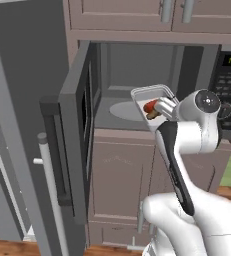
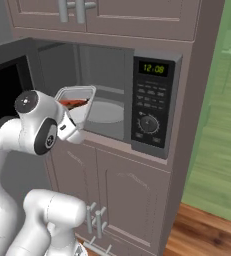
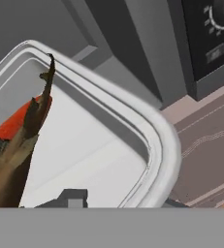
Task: Place the tupperware containing the fish and carrot meal in the microwave. Close the microwave door and press the start button to reheat the meal.
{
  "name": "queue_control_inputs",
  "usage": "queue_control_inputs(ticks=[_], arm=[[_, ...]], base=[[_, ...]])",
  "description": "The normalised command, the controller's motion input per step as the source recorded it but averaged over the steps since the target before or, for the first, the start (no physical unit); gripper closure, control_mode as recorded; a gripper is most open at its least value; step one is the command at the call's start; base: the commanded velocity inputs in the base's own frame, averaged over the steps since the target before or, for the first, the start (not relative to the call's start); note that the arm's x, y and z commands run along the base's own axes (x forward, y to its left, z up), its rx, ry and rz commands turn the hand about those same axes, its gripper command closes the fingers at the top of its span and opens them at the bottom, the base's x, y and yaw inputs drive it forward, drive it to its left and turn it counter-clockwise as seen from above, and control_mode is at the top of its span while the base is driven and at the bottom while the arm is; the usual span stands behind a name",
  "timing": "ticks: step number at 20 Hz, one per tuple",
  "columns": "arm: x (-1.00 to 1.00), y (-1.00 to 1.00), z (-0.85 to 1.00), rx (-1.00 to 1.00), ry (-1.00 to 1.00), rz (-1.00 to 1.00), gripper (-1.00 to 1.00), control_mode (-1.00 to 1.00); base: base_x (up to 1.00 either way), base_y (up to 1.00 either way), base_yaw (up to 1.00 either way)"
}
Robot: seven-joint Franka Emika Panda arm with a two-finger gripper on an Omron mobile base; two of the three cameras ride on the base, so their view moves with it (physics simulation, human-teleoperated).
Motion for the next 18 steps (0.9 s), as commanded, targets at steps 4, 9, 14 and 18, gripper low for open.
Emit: queue_control_inputs(ticks=[4, 9, 14, 18], arm=[[0.46, -0.08, -0.09, 0.01, 0.01, 0.00, 1.00, -1.00], [0.50, -0.04, 0.00, 0.01, 0.05, 0.00, 1.00, -1.00], [0.55, 0.00, 0.00, 0.00, 0.06, 0.00, 1.00, -1.00], [0.50, -0.07, -0.06, 0.03, 0.06, 0.00, 1.00, -1.00]], base=[[0.00, 0.00, 0.00], [0.00, 0.00, 0.00], [0.00, 0.00, 0.00], [0.00, 0.00, 0.00]])
